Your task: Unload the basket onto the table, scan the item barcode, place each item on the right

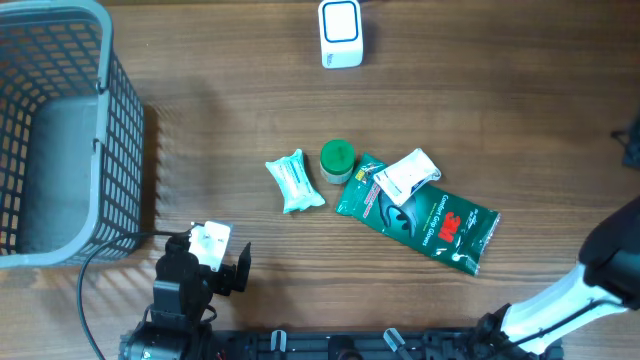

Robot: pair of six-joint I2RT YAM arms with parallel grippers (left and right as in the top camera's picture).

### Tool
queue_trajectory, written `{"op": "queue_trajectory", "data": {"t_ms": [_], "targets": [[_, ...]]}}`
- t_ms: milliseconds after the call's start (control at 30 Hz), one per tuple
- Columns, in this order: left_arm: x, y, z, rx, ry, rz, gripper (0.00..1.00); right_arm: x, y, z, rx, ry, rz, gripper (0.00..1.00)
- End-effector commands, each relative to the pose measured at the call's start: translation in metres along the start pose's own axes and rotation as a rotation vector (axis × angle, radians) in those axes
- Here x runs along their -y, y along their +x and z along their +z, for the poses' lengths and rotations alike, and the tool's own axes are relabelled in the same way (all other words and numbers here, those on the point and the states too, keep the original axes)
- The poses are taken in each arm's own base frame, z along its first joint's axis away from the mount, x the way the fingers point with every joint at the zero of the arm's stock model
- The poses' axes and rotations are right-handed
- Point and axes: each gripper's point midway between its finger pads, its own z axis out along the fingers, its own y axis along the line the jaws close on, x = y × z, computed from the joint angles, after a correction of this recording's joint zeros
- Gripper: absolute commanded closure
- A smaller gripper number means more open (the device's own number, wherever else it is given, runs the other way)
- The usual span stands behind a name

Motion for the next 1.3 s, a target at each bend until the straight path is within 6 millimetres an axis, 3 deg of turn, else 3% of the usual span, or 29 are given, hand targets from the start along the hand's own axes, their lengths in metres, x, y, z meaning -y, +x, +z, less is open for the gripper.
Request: {"op": "queue_trajectory", "data": {"t_ms": [0,33,67,100,200,267,300,367,467,533,567,700,733,800,900,1000,1200,1267], "targets": [[0.001,0.000,0.000,0.003,0.006,-0.007,0.00,0.011,0.010,0.051,-0.094,0.070,-0.176,0.63],[0.001,0.000,0.000,0.003,0.006,-0.007,0.00,0.007,0.011,0.054,-0.121,0.044,-0.221,0.44],[0.001,0.000,0.000,0.003,0.006,-0.007,0.00,-0.004,0.014,0.052,-0.180,-0.033,-0.298,0.10],[0.001,0.000,0.000,0.003,0.006,-0.007,0.00,-0.016,0.014,0.043,-0.229,-0.103,-0.349,0.00],[0.001,0.000,0.000,0.003,0.006,-0.007,0.00,-0.047,0.009,-0.021,-0.324,-0.317,-0.420,0.00],[0.001,0.000,0.000,0.003,0.006,-0.007,0.00,-0.053,0.027,-0.089,-0.478,-0.495,-0.474,0.00],[0.001,0.000,0.000,0.003,0.006,-0.007,0.00,-0.045,0.042,-0.126,-0.569,-0.559,-0.496,0.00],[0.001,0.000,0.000,0.003,0.006,-0.007,0.00,-0.023,0.078,-0.168,-0.684,-0.580,-0.595,0.00],[0.001,0.000,0.000,0.003,0.006,-0.007,0.00,0.019,0.143,-0.193,-0.806,-0.478,-0.798,0.00],[0.001,0.000,0.000,0.003,0.006,-0.007,0.00,0.054,0.205,-0.204,-0.877,-0.404,-0.969,0.00],[0.001,0.000,0.000,0.003,0.006,-0.007,0.00,0.072,0.233,-0.206,-0.897,-0.359,-1.026,0.00],[0.001,0.000,0.000,0.003,0.006,-0.007,0.00,0.114,0.316,-0.192,-0.836,-0.290,-1.112,0.00],[0.001,0.000,0.000,0.003,0.006,-0.007,0.00,0.129,0.324,-0.185,-0.790,-0.218,-1.078,0.00],[0.001,0.000,0.000,0.003,0.006,-0.007,0.00,0.142,0.325,-0.174,-0.669,-0.130,-0.998,0.00],[0.001,0.000,0.000,0.003,0.006,-0.007,0.00,0.139,0.327,-0.170,-0.571,-0.143,-0.983,0.00],[0.001,0.000,0.000,0.003,0.006,-0.007,0.00,0.136,0.328,-0.149,-0.485,-0.108,-1.018,0.00],[0.001,0.000,0.000,0.003,0.006,-0.007,0.00,0.132,0.377,-0.096,-0.520,-0.083,-1.118,0.00],[0.001,0.000,0.000,0.003,0.006,-0.007,0.00,0.132,0.382,-0.089,-0.518,-0.075,-1.119,0.00]]}}
